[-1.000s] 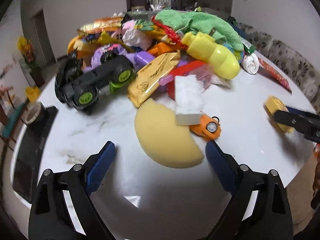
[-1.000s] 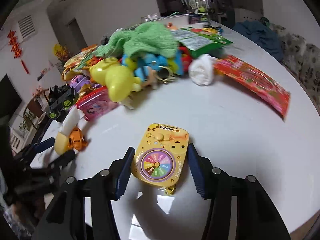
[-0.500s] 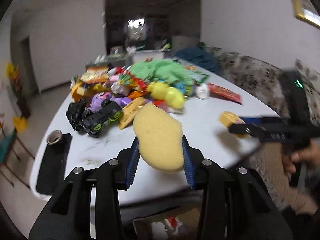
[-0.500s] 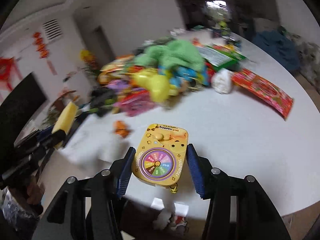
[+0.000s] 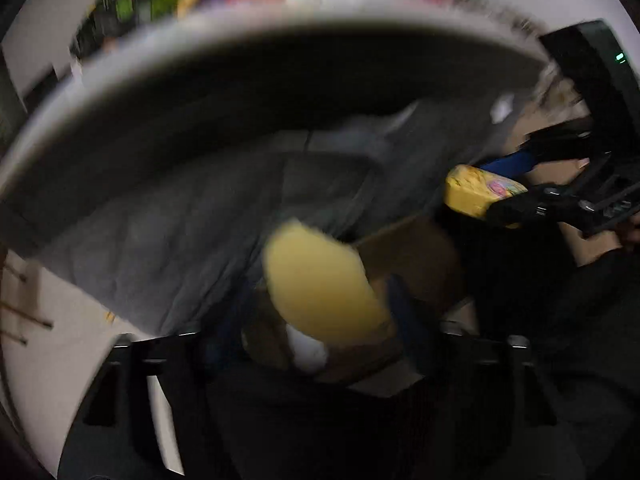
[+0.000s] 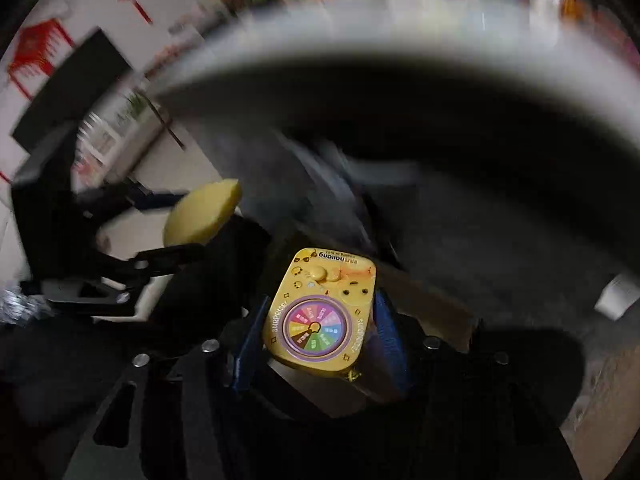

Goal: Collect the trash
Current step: 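Grasp yellow sponge with left tool while right tool grasps yellow toy box, then drop the sponge and yellow toy box into the cardboard box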

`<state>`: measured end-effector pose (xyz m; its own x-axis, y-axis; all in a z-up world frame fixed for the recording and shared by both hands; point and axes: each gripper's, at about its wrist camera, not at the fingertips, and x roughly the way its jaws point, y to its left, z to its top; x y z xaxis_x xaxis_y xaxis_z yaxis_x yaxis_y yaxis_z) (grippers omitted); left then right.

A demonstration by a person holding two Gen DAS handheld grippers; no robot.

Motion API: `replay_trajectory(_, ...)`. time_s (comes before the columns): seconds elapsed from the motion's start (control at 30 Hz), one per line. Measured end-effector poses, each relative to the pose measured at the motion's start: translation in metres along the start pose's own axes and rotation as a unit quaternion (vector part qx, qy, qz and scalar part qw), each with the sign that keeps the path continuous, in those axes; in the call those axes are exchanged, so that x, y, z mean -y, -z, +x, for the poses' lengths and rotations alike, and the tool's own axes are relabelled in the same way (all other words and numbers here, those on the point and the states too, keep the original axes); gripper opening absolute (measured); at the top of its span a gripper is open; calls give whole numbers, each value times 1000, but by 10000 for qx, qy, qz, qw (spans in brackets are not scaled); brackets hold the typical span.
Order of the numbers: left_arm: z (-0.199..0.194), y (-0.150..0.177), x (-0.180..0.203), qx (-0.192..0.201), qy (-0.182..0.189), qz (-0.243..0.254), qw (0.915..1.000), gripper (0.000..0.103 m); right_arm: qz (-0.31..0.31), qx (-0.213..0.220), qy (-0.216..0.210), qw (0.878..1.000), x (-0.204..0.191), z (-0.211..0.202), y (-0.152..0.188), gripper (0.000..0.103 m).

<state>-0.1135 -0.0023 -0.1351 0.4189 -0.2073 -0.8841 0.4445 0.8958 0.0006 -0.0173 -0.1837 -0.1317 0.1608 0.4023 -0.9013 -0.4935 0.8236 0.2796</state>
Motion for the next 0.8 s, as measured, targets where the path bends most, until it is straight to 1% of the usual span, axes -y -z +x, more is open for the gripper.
replay_trajectory(0.03, 13, 5, 0, -153, 16, 10, 9999, 86, -1, -89, 115, 9999, 3, 8, 2, 63)
replay_trajectory(0.07, 22, 8, -1, -265, -11, -5, 9996, 86, -12, -156, 181, 9997, 5, 11, 3, 61)
replay_trajectory(0.1, 32, 12, -2, -443, -82, -18, 9990, 86, -16, -139, 172, 9998, 5, 6, 5, 60)
replay_trajectory(0.13, 35, 14, -1, -520, -111, -5, 9986, 86, -46, -41, 121, 9999, 3, -3, 4, 59)
replay_trajectory(0.17, 33, 16, -1, -498, -130, 2, 9987, 86, -125, 221, 54, 9997, -1, -23, 1, 59)
replay_trajectory(0.2, 28, 17, -1, -420, -120, -2, 9990, 86, -161, 456, 9, 9988, -5, -40, -3, 59)
replay_trajectory(0.23, 21, 17, -2, -338, -93, -27, 9994, 86, -190, 900, -99, 9957, -11, -68, -11, 59)
replay_trajectory(0.27, 15, 14, -5, -254, -62, -74, 9996, 86, -208, 1179, -152, 9927, -14, -85, -17, 59)
replay_trajectory(0.3, 6, 10, -9, -143, -3, -155, 9998, 86, -242, 1593, -134, 9868, -19, -106, -28, 60)
replay_trajectory(0.33, -2, 7, -11, -28, 48, -231, 9997, 86, -276, 1934, -17, 9807, -23, -121, -40, 61)
replay_trajectory(0.4, -18, 1, -16, 224, 84, -320, 9992, 86, -344, 2243, 230, 9736, -29, -129, -63, 64)
replay_trajectory(0.47, -34, -10, -18, 487, 40, -365, 9981, 86, -312, 2397, 570, 9687, -32, -123, -89, 63)
replay_trajectory(0.5, -43, -18, -19, 648, -12, -384, 9972, 86, -240, 2361, 646, 9693, -31, -114, -103, 61)
replay_trajectory(0.53, -50, -24, -19, 789, -51, -401, 9961, 86, -175, 2308, 668, 9705, -30, -107, -111, 53)
replay_trajectory(0.57, -58, -31, -21, 950, -95, -450, 9944, 87, -69, 2183, 691, 9734, -28, -97, -120, 42)
replay_trajectory(0.6, -63, -36, -22, 1035, -120, -497, 9933, 88, 15, 2052, 718, 9761, -24, -88, -125, 33)
replay_trajectory(0.63, -69, -41, -24, 1147, -127, -561, 9917, 89, 30, 2159, 804, 9731, -25, -85, -126, 22)
replay_trajectory(0.67, -74, -45, -25, 1258, -120, -632, 9900, 89, 42, 2191, 945, 9711, -26, -85, -124, 20)
replay_trajectory(0.73, -84, -57, -27, 1475, -113, -791, 9858, 89, 191, 2231, 864, 9708, -21, -91, -120, 19)
replay_trajectory(0.8, -92, -70, -29, 1658, -88, -918, 9818, 89, 367, 2353, 715, 9686, -12, -104, -108, 19)
